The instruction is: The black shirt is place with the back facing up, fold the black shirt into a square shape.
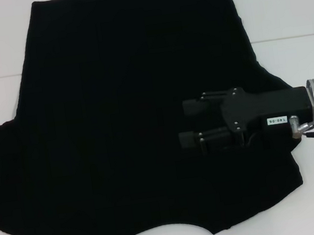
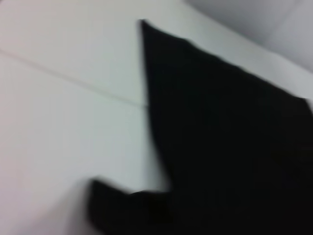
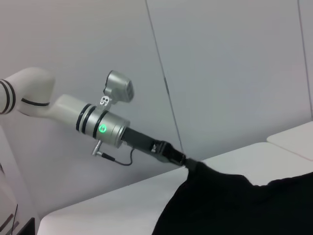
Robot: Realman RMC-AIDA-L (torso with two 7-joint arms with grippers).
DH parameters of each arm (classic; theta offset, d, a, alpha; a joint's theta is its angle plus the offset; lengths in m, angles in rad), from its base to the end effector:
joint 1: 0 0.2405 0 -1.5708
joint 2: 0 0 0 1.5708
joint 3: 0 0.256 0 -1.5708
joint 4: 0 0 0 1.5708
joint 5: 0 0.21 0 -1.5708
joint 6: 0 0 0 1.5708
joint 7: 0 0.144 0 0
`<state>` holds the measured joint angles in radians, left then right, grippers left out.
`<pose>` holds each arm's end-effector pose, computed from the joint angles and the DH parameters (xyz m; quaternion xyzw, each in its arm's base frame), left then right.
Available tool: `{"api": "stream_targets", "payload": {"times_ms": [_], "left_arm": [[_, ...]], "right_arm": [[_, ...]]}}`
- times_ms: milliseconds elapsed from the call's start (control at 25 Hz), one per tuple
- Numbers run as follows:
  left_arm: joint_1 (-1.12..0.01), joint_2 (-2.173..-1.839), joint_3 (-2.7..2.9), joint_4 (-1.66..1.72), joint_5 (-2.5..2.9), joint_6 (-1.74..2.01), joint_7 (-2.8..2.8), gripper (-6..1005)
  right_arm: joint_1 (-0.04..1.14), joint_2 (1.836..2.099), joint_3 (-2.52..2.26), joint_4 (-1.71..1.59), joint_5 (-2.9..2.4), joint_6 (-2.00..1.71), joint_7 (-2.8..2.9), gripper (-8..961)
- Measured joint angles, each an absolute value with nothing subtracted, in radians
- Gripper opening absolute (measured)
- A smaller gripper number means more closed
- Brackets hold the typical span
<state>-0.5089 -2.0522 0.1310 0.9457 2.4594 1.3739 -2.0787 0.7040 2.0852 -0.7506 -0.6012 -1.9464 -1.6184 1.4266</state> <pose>-0.3706 0.3272 0.1193 -0.7050 -0.5781 -0.1974 0.3603 0.1914 0.3547 -0.0166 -0.9475 0.1556 0.2763 0.0407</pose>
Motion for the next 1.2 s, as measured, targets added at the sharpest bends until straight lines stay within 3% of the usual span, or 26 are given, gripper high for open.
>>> {"api": "stream_targets", "payload": {"times_ms": [560, 800, 920, 1200], "left_arm": [[-0.625, -2.102, 0.427, 0.805, 2.340, 1.380, -1.974, 125], [-0.623, -2.122, 0.492, 0.803, 2.337, 1.333, -1.961, 134], [-0.605, -2.117, 0.465, 0.819, 2.335, 1.332, -1.965, 356], [-0.570, -2.104, 0.325, 0.824, 2.344, 1.209, -2.029, 502]], "right_arm": [[0.667, 2.077, -0.750, -0.608, -1.923, -1.629, 1.427, 867], [0.667, 2.077, -0.749, -0.611, -1.922, -1.629, 1.427, 866], [0.669, 2.077, -0.747, -0.617, -1.921, -1.629, 1.434, 866], [0.680, 2.078, -0.741, -0.621, -1.920, -1.627, 1.447, 867]]}}
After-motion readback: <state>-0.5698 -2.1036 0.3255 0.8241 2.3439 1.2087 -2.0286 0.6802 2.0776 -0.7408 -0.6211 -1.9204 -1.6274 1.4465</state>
